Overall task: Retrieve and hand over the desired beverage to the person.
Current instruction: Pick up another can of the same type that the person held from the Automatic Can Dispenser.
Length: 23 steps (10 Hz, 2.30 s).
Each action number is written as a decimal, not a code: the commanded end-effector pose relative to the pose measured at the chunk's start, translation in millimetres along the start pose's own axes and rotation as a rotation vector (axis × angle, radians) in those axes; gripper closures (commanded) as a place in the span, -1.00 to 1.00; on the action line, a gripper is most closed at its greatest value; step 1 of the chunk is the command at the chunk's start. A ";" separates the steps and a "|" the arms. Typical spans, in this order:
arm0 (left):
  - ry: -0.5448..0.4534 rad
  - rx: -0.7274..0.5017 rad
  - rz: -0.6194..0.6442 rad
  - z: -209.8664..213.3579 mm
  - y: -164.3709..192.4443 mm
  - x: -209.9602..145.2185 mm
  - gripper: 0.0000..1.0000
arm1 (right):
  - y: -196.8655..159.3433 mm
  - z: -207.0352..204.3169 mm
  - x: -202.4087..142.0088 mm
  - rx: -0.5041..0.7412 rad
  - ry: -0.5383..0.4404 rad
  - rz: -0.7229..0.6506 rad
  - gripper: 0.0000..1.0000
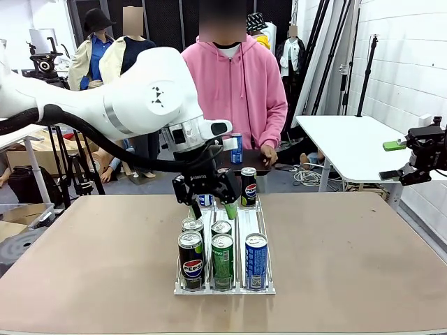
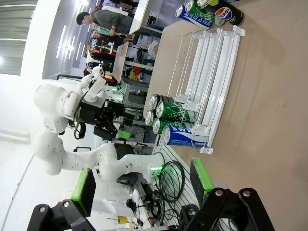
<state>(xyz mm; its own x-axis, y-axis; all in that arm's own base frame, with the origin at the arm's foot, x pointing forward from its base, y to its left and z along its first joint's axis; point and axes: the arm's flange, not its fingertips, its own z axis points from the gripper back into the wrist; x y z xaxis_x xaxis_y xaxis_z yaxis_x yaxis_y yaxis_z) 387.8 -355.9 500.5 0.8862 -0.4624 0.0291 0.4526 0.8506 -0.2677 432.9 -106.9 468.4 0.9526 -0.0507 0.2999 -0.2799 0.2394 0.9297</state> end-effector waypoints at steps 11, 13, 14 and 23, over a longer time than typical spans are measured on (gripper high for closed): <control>0.017 0.060 0.027 -13.5 3.1 4.4 -1.00 | -1.7 -1.1 0.2 -0.002 -0.010 0.000 -1.00; 0.017 0.060 0.027 -13.5 3.1 4.4 -1.00 | -1.7 -1.1 0.2 -0.002 -0.010 0.000 -1.00; 0.022 0.066 0.036 -16.7 2.3 8.1 -1.00 | -1.7 -1.1 0.2 -0.002 -0.010 0.000 -1.00; 0.096 0.209 -0.048 -35.3 -24.8 35.2 -1.00 | -1.7 -1.1 0.2 -0.002 -0.010 0.000 -1.00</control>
<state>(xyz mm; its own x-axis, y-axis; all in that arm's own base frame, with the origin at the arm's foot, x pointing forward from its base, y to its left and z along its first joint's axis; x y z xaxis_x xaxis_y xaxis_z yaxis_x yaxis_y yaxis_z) 405.3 -396.6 473.8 0.8493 -0.5250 -0.0561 0.5190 0.8496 -0.0938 433.0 -107.0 468.3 0.9527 -0.0508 0.2996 -0.2796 0.2394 0.9298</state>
